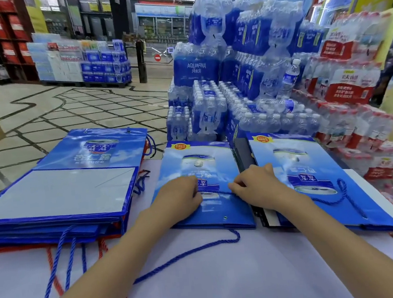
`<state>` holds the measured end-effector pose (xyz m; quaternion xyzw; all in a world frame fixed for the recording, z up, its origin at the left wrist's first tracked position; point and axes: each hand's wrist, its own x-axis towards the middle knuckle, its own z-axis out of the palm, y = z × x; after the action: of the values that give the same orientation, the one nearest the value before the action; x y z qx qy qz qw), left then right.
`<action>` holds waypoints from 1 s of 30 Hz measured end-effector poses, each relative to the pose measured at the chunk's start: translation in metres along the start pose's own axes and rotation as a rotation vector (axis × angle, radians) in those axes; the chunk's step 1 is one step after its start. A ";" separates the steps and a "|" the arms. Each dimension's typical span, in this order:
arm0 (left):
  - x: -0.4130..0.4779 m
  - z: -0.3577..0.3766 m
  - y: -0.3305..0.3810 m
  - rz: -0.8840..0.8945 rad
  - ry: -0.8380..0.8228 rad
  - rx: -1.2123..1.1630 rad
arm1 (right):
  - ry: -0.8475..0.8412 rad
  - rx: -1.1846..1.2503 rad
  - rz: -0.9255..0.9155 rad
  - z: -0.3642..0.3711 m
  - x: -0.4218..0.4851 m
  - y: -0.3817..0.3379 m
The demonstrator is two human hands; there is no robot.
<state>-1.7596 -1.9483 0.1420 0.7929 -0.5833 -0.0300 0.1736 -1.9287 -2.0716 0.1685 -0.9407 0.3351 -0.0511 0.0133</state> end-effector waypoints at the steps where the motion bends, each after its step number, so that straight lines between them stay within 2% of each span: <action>1: -0.001 -0.001 -0.005 -0.033 0.016 0.011 | -0.005 -0.008 -0.027 0.000 -0.001 0.002; 3: -0.003 -0.003 -0.013 -0.094 0.009 0.046 | -0.011 -0.028 -0.063 0.000 -0.003 0.004; 7: -0.006 -0.001 -0.015 -0.157 -0.028 0.098 | 0.091 -0.084 -0.079 0.011 -0.007 0.003; 10: -0.007 -0.002 -0.012 -0.244 0.006 0.115 | 0.135 -0.136 -0.107 0.017 -0.007 0.000; 14: -0.009 -0.006 -0.012 -0.326 0.057 0.166 | 0.196 -0.092 -0.150 0.019 -0.005 -0.006; 16: -0.010 -0.006 -0.014 -0.249 0.056 0.238 | 0.227 -0.066 -0.198 0.022 -0.005 -0.010; 17: -0.009 -0.005 -0.015 -0.154 0.045 0.222 | 0.225 -0.064 -0.225 0.023 -0.006 -0.012; 20: -0.010 0.000 -0.011 0.150 -0.046 -0.079 | 0.155 0.005 -0.237 0.023 -0.007 -0.015; 22: -0.007 0.007 -0.008 0.244 -0.046 -0.130 | 0.127 0.040 -0.200 0.022 -0.008 -0.013; 26: -0.002 0.011 -0.011 0.215 0.004 -0.063 | 0.111 -0.042 -0.160 0.017 -0.013 -0.002; 30: -0.006 0.005 -0.015 0.153 0.011 -0.037 | 0.058 -0.012 -0.154 0.018 -0.019 0.003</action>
<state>-1.7491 -1.9399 0.1321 0.7427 -0.6407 -0.0232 0.1933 -1.9436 -2.0621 0.1490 -0.9619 0.2623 -0.0773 -0.0063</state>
